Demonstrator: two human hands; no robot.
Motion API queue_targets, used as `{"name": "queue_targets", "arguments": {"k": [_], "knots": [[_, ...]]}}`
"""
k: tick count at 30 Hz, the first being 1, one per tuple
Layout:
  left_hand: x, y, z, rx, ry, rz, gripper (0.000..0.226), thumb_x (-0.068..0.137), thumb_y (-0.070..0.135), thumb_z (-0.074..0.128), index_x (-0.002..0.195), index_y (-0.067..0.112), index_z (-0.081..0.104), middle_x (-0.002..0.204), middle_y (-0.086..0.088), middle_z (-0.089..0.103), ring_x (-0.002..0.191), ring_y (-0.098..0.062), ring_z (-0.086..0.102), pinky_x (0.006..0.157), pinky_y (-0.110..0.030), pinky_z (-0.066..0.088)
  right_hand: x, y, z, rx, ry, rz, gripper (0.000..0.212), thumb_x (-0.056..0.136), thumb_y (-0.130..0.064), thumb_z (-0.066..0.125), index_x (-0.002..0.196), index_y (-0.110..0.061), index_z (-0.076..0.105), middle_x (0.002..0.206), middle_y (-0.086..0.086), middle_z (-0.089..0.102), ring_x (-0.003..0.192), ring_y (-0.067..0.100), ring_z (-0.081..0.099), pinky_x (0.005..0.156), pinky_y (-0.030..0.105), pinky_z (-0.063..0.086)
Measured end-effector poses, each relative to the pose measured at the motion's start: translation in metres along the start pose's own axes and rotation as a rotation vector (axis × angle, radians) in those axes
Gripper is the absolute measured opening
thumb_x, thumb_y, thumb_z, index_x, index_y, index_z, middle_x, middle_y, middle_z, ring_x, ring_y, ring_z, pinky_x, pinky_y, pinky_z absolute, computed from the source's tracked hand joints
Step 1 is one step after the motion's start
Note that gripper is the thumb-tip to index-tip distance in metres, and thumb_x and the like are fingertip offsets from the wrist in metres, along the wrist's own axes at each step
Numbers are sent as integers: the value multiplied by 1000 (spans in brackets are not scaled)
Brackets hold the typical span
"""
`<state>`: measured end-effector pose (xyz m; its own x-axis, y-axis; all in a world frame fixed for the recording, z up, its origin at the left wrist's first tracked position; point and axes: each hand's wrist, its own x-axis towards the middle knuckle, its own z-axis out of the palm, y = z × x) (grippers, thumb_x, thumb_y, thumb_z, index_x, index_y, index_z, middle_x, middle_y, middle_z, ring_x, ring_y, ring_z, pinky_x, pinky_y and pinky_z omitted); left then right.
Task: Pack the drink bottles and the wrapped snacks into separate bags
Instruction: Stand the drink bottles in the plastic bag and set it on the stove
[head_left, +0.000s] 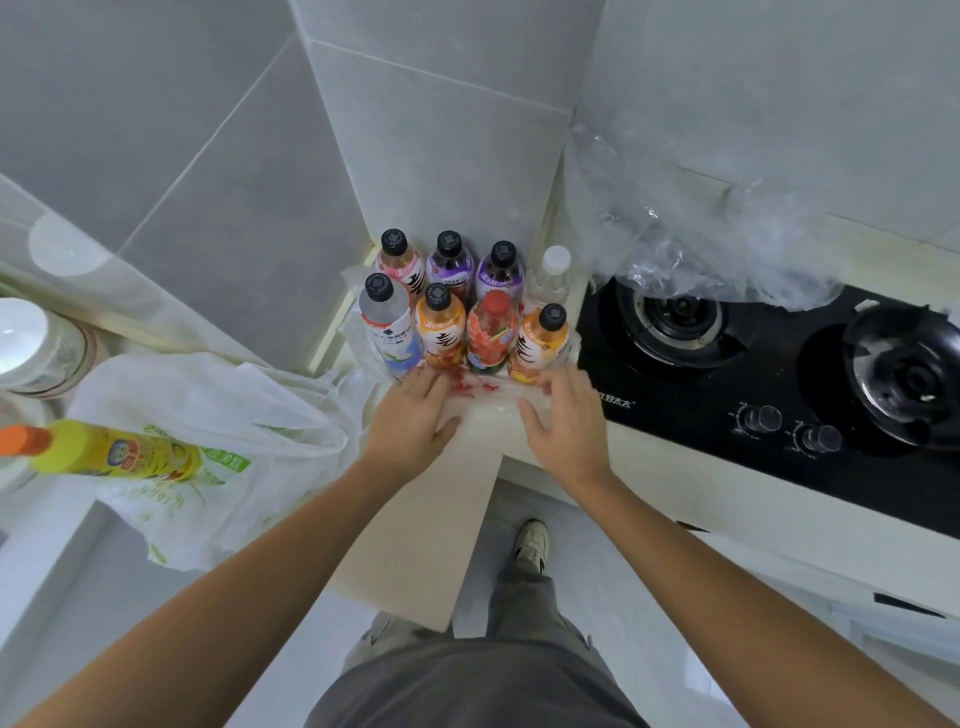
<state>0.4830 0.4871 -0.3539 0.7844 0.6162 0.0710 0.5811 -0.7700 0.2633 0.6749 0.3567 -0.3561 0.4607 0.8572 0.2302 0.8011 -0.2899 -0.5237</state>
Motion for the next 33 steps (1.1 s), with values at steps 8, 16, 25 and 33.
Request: {"name": "queue_targets", "arguments": {"k": [8, 16, 25, 33], "knots": [[3, -34, 2, 205, -278, -168, 49, 86, 26, 71, 128, 8, 57, 108, -11, 70, 102, -34, 58, 89, -43, 44, 2, 15, 22, -330, -320, -136, 73, 79, -19, 80, 142, -1, 48, 92, 12, 72, 96, 33, 68, 114, 45, 43], [8, -46, -7, 188, -249, -203, 59, 93, 40, 58, 143, 13, 43, 103, -11, 71, 96, -33, 57, 83, -42, 41, 25, 15, 14, -204, -470, -49, 46, 106, -36, 48, 144, -11, 45, 94, 14, 72, 102, 37, 67, 82, 45, 56], [8, -51, -9, 151, -266, -248, 65, 93, 52, 55, 148, 23, 35, 106, -11, 68, 102, -31, 58, 89, -41, 41, 39, 20, 11, -223, -608, -30, 53, 101, -29, 59, 148, -14, 40, 98, 17, 69, 93, 40, 68, 80, 49, 56], [5, -53, -8, 191, -301, -217, 83, 84, 64, 65, 152, 29, 32, 121, -7, 68, 111, -29, 55, 93, -41, 39, 43, 24, 14, -212, -677, -53, 65, 92, -40, 70, 144, -19, 37, 100, 8, 66, 97, 37, 67, 80, 43, 55]]}}
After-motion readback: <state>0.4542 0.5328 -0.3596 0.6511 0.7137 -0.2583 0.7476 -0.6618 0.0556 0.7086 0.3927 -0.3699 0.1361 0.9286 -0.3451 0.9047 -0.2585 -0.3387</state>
